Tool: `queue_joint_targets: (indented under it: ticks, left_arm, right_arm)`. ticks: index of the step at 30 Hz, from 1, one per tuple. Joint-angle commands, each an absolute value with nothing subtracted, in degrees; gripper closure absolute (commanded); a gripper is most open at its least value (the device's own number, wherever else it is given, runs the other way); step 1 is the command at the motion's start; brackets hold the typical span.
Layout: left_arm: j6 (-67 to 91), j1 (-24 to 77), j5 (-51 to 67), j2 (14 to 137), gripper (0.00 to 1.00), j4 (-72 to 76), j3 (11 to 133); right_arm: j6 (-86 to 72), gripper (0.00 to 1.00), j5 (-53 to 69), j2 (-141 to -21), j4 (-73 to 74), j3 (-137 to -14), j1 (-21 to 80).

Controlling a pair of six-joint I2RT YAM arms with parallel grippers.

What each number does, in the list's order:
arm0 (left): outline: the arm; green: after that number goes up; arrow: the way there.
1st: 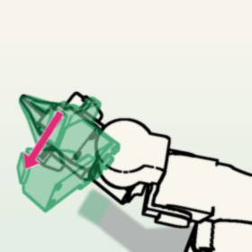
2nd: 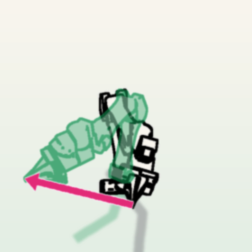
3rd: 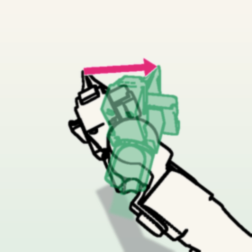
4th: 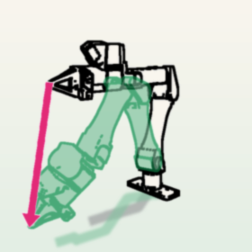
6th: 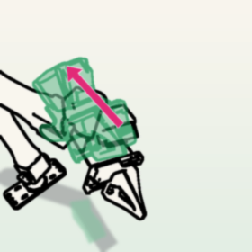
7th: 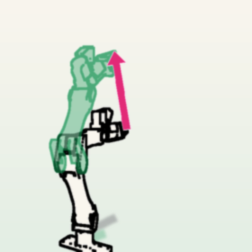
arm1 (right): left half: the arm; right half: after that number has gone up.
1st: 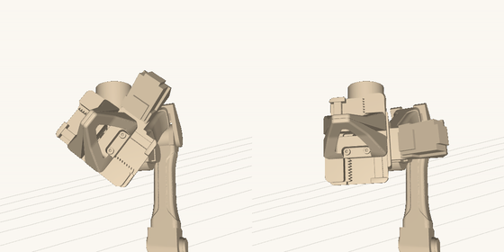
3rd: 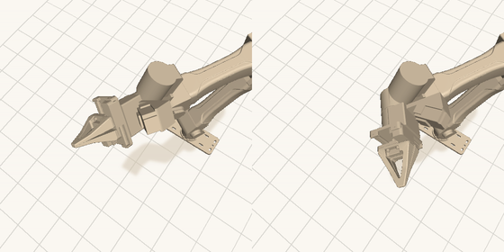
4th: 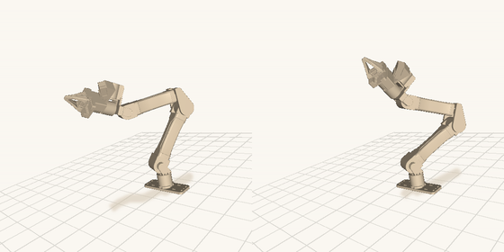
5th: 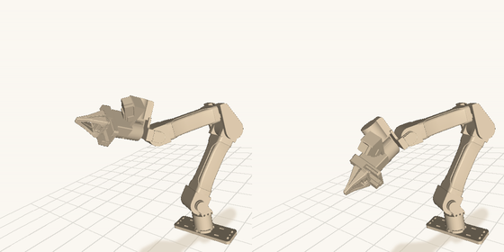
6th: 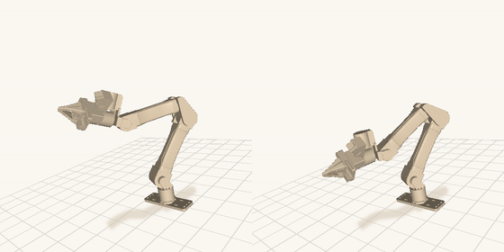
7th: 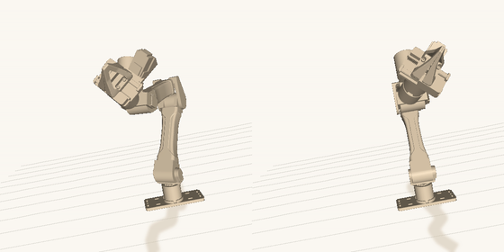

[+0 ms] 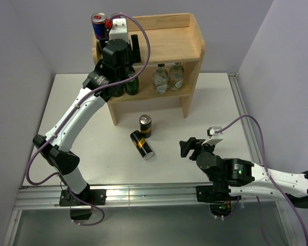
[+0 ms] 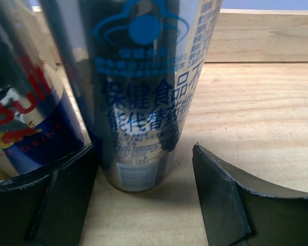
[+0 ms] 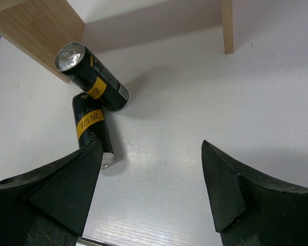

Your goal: Place and organize the beverage onto the shelf

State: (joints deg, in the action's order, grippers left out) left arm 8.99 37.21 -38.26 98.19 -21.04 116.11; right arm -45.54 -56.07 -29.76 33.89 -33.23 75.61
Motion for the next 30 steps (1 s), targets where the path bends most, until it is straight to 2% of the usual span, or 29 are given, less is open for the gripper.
queue_joint_targets:
  ticks: [1,17,21,26,30]
  left_arm:
    - [11.16,37.61,-38.05,93.96,0.21,-22.06,115.05]
    - [17.31,48.51,-45.44,80.78,0.17,-25.30,97.58]
    - [24.94,51.93,-44.31,73.15,0.15,-29.26,89.32]
    - [36.80,58.86,-41.32,70.05,0.01,-38.21,79.21]
    - [49.71,63.10,-38.85,71.80,0.01,-46.57,75.42]
  right_arm:
    - [-45.70,0.16,-57.48,-29.97,32.43,-32.96,75.76]
    - [-45.97,0.16,-58.09,-30.85,32.61,-33.22,75.67]
    - [-45.27,0.16,-57.66,-31.55,32.17,-33.14,75.76]
    - [-44.38,0.16,-57.13,-33.39,31.64,-33.83,75.76]
    - [-45.52,0.16,-57.91,-34.63,32.61,-34.45,75.76]
